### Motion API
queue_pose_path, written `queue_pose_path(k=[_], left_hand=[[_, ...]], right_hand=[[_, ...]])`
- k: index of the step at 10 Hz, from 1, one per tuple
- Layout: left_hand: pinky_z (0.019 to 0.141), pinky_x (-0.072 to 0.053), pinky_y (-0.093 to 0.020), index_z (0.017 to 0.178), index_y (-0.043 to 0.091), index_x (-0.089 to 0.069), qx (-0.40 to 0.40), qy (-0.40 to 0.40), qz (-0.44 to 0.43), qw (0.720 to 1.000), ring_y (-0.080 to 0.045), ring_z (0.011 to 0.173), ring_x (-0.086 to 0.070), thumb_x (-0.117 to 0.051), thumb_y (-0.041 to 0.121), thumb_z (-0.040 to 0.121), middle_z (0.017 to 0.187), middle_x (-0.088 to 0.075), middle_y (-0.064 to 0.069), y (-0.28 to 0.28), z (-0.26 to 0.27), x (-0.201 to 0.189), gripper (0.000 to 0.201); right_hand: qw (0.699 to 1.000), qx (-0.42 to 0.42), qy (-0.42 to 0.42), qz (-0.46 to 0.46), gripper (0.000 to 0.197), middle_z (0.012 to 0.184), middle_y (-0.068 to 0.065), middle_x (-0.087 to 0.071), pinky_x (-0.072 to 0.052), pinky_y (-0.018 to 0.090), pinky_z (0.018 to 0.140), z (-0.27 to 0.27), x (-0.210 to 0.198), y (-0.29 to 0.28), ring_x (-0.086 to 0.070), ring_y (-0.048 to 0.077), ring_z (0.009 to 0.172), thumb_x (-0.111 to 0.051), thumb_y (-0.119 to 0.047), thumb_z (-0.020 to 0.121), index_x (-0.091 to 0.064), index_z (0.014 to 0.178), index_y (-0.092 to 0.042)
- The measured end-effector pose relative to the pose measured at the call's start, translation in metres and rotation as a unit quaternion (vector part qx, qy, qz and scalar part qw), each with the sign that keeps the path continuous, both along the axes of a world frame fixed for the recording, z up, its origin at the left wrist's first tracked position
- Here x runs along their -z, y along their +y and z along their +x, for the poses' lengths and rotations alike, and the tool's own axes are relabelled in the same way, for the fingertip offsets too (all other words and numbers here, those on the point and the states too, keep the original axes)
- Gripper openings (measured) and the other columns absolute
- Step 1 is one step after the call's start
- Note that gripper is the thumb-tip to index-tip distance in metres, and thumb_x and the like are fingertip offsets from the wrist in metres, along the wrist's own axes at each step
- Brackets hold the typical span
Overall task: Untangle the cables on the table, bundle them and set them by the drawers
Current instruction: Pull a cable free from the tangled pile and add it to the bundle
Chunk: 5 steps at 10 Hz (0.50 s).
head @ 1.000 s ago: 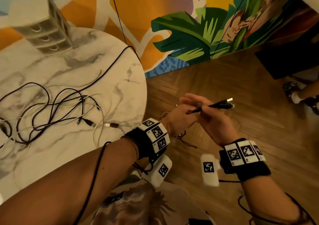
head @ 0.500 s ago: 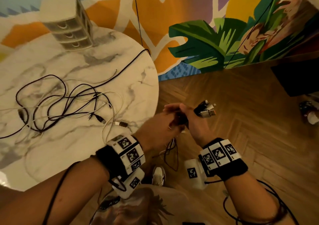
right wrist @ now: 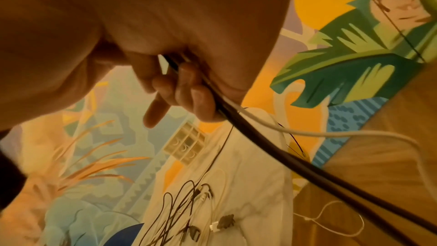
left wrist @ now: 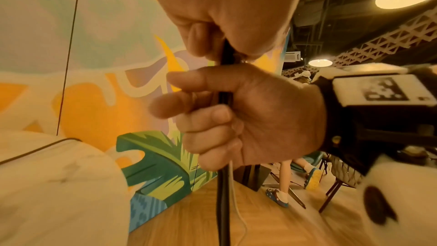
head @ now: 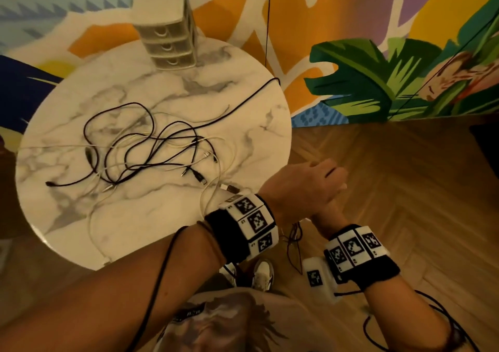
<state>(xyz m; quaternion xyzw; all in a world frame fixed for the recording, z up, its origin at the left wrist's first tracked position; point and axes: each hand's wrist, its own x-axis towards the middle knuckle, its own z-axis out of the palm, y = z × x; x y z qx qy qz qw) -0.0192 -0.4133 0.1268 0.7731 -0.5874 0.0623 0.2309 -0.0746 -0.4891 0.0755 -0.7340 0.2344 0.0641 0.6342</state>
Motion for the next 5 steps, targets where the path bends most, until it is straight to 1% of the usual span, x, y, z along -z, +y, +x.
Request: queue_pose_path(k=[1,2,3,4,5], left_hand=[[0.044,-0.035,-0.023,0.089,0.008,-0.062,0.016,-0.007,0.003,1.000,-0.019,0.063,-0.057,-0.039,0.025,0.092,0.085,-0.061,-0.007,0.012,-0.002,0.006,0.029],[0.047,-0.044,-0.027,0.098,0.008,-0.062,0.019,0.012,0.018,1.000,-0.021,0.073,-0.060,-0.038,0.029,0.093,0.094,-0.062,-0.007,0.022,0.000,0.012,0.032],[0.060,-0.048,-0.034,0.115,0.013,-0.052,-0.012,0.139,0.058,0.989,-0.021,0.084,-0.060,-0.036,0.043,0.094,0.113,-0.057,-0.005,0.037,0.007,0.005,0.041],[0.068,-0.046,-0.032,0.122,0.024,-0.041,-0.106,0.246,0.048,0.962,-0.011,0.078,-0.051,-0.040,0.041,0.096,0.115,-0.052,-0.001,0.066,0.024,0.013,0.031],[0.077,-0.047,-0.036,0.107,0.019,-0.051,-0.230,0.275,0.153,0.921,-0.018,0.090,-0.057,-0.042,0.041,0.095,0.109,-0.057,-0.003,0.108,0.052,0.052,0.027]], right_hand=[[0.991,-0.020,0.095,-0.097,0.034,0.077,-0.002,-0.051,-0.045,0.023,0.083,-0.002,-0.011,0.006,-0.050,0.010,0.077,-0.029,0.020,0.084,-0.054,0.085,-0.003],[0.971,-0.007,0.150,-0.188,0.037,0.102,0.000,-0.064,-0.042,0.016,0.090,0.008,-0.032,0.014,-0.056,0.015,0.100,-0.023,0.015,0.091,-0.052,0.101,-0.007],[0.984,-0.077,0.118,-0.110,0.030,0.125,-0.003,-0.052,-0.030,0.005,0.092,-0.004,-0.019,0.020,-0.049,-0.002,0.099,-0.038,0.001,0.097,-0.049,0.125,0.003],[0.999,-0.025,0.038,0.023,0.041,0.060,0.007,-0.045,-0.037,0.017,0.042,0.006,-0.005,0.030,-0.039,0.002,0.040,-0.033,-0.009,0.101,-0.062,0.073,-0.014],[0.997,-0.005,0.026,0.070,0.046,0.051,0.006,-0.040,-0.027,0.024,0.041,0.007,0.017,0.032,-0.032,0.014,0.040,-0.030,-0.023,0.102,-0.068,0.084,-0.005]])
